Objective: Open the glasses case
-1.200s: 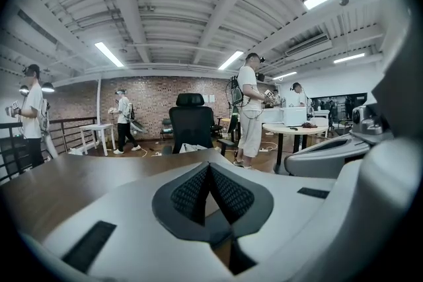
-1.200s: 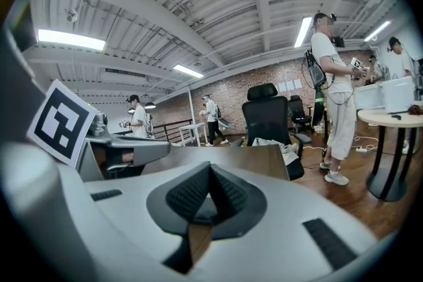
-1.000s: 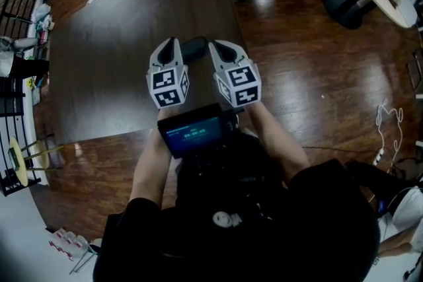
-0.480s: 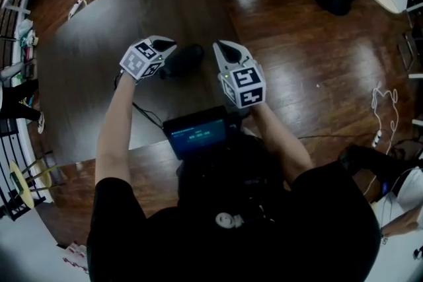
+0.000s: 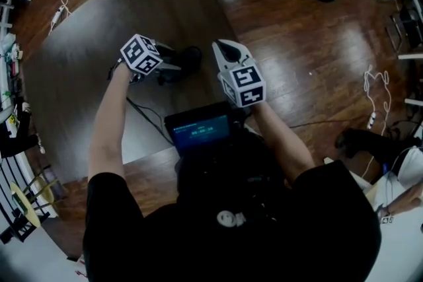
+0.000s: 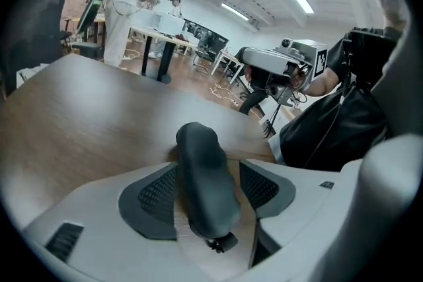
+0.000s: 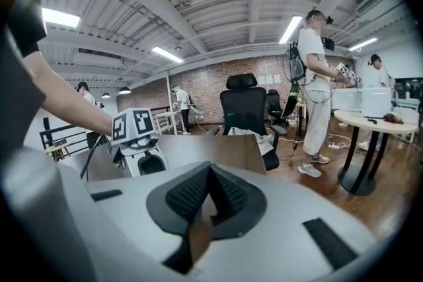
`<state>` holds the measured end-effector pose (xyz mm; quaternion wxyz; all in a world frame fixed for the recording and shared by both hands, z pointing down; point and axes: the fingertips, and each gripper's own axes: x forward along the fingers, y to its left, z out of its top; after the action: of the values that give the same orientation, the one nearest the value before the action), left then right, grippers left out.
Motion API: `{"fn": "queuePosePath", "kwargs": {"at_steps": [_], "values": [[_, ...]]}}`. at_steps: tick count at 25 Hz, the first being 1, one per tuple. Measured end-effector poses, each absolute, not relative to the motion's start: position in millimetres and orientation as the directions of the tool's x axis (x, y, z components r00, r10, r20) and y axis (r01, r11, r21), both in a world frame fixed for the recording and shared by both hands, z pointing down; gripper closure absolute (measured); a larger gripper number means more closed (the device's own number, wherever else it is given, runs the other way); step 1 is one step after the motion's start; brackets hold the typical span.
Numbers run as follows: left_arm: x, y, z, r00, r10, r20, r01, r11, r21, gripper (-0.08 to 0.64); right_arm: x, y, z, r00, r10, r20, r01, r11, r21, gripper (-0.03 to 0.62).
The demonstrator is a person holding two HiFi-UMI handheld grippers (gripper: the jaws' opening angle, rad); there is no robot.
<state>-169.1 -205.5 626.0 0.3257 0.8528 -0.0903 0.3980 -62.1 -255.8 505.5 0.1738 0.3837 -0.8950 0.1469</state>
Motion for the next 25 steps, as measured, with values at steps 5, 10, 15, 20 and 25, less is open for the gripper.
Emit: {"fn": "queuePosePath", "kwargs": {"at_steps": [5,10,15,20,25], "values": [[-167,-197,636,0.689,0.185,0.7,-0.417,-0.688,0.593,0.226,-67,-255,508,-0.639,-0.633,0.437,-0.739,0.663,-0.119,0.574],[-151,-180,645,0.676,0.258,0.69,-0.384,-0.677,0.629,0.212,-66,-253,510,-0.631,-0.641,0.437,-0.745,0.658,-0.112,0.574],[-132,-165,649,0.621,0.33,0.711,-0.336,-0.708,0.622,0.212,-65,-255,509,-0.628,-0.646,0.435,-0.75,0.65,-0.117,0.574],[-117,-146,653,0.528,0.379,0.76,-0.277,-0.77,0.575,0.212,-63,-254,507,-0.625,-0.653,0.428,-0.756,0.644,-0.12,0.574],[-113,-135,653,0.47,0.351,0.81,-0.208,-0.847,0.488,0.241,-58,-257,505,-0.624,-0.661,0.418,-0.76,0.638,-0.125,0.574]]}}
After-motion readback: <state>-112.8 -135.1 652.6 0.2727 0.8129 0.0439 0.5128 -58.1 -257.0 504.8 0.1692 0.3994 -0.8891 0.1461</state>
